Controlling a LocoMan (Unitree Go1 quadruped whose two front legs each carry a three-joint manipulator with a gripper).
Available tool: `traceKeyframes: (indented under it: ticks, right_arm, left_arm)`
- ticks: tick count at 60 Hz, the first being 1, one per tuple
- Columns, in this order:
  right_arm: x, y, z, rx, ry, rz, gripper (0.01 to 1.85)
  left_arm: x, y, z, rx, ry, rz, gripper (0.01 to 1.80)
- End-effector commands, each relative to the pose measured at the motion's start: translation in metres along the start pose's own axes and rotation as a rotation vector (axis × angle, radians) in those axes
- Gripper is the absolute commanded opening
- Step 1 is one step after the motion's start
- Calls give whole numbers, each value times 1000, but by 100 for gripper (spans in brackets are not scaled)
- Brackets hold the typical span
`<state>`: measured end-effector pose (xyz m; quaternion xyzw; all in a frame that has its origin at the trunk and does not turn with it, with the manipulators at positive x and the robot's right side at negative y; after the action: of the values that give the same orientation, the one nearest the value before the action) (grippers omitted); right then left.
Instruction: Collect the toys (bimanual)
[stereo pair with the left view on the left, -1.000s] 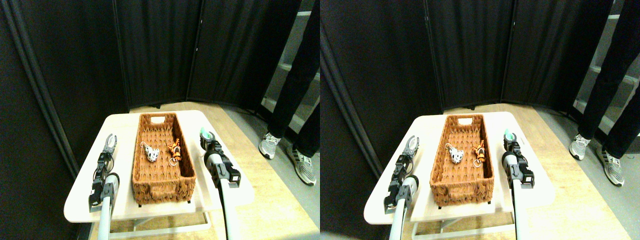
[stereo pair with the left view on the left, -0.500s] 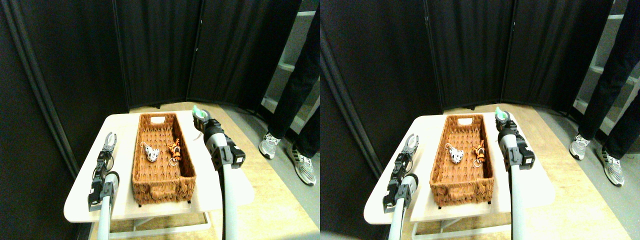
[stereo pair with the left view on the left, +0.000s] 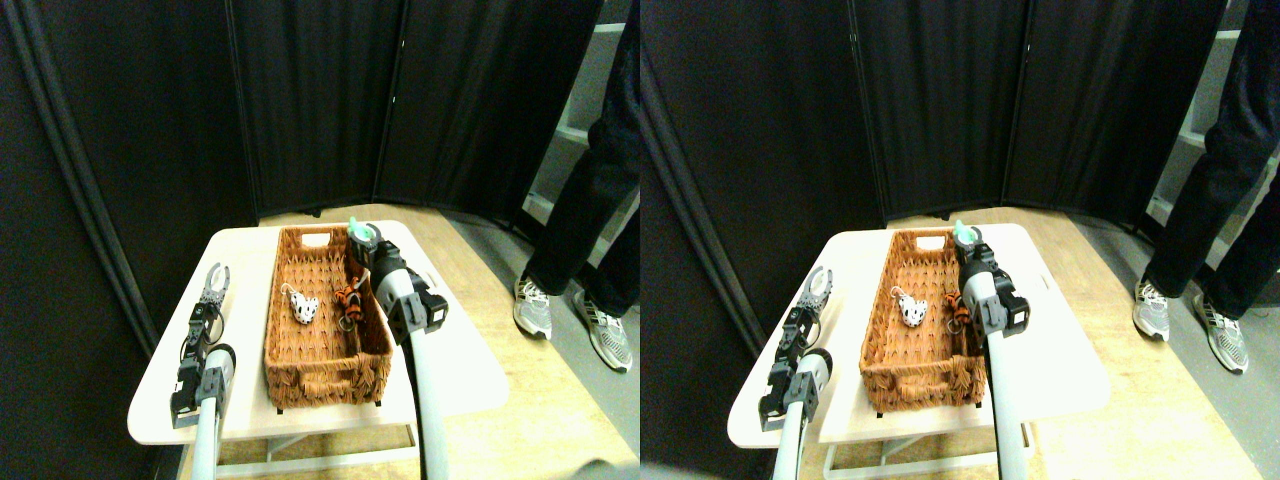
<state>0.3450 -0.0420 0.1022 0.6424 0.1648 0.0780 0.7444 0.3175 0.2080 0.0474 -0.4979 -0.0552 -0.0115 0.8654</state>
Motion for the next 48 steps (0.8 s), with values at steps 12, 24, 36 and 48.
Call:
traceKeyframes:
  ticks: [12,24,36,48]
  right_arm:
    - [5,-10,-21,1,55,6,1]
    - [7,-18,-12,3,132,-56,52]
    - [8,-17,-7,24,117,-49,69]
    - [2,0,16,-26,11,34,50]
  left_arm:
    - [-3,-8,7,29,-49,-50,1]
    - [-2,-6,7,33,-63,-41,1]
    - [-1,-3,5,18,-52,-37,1]
    - [2,0,5,14,-24,-44,1]
